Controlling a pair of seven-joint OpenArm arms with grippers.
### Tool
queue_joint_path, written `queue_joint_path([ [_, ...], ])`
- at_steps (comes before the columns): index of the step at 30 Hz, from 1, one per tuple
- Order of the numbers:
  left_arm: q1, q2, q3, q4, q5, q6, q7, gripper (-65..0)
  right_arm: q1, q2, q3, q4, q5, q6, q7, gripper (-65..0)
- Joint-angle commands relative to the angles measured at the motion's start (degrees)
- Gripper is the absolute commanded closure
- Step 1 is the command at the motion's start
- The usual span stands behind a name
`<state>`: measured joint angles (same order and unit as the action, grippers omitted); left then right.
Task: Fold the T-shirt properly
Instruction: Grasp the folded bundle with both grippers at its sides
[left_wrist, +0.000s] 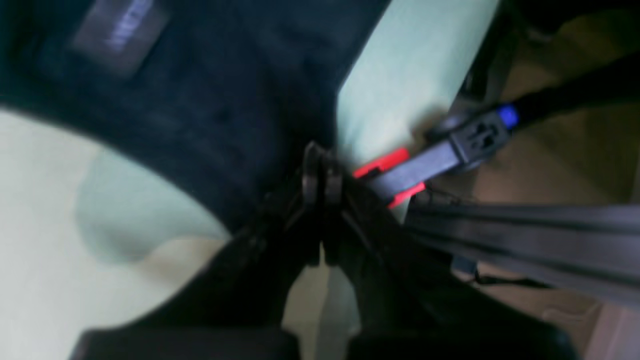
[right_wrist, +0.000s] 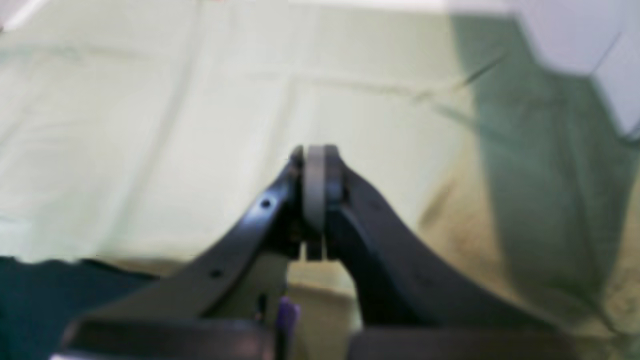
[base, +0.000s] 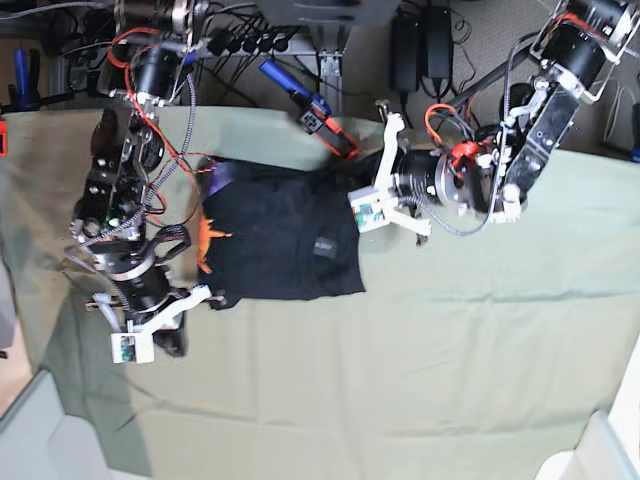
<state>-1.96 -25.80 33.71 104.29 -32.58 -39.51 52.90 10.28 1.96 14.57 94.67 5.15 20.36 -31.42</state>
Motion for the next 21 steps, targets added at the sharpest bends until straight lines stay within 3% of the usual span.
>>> queue_joint_path([
  [1, -0.9, 1.05, 0.52, 0.85, -0.31, -0.49, -1.25, 0.0, 2.16, 1.42, -0.37, -1.86, 0.35, 2.36, 1.7, 0.0],
  [6, -0.92, 6.01, 3.65, 0.31, 6.38, -0.49, -2.16, 0.0, 5.9, 5.95, -5.11, -14.75, 1.2, 2.38, 1.7, 0.0],
  [10, -0.94, 7.72, 3.87, -1.97, 7.61, -0.49, -2.56, 0.0, 7.04, 7.32, -10.27, -18.47, 1.29, 2.49, 1.66, 0.0],
  [16, -3.54, 7.48, 3.87, -6.16, 8.81, -0.49, -2.54, 0.0, 7.32, 8.66, -15.82, -18.69, 1.2, 2.6, 1.49, 0.0],
  [21, -5.16, 4.61, 3.87, -11.23, 9.79, -0.49, -2.73, 0.0, 7.3, 9.35, -16.2, -18.67, 1.42, 2.6, -3.78, 0.0],
])
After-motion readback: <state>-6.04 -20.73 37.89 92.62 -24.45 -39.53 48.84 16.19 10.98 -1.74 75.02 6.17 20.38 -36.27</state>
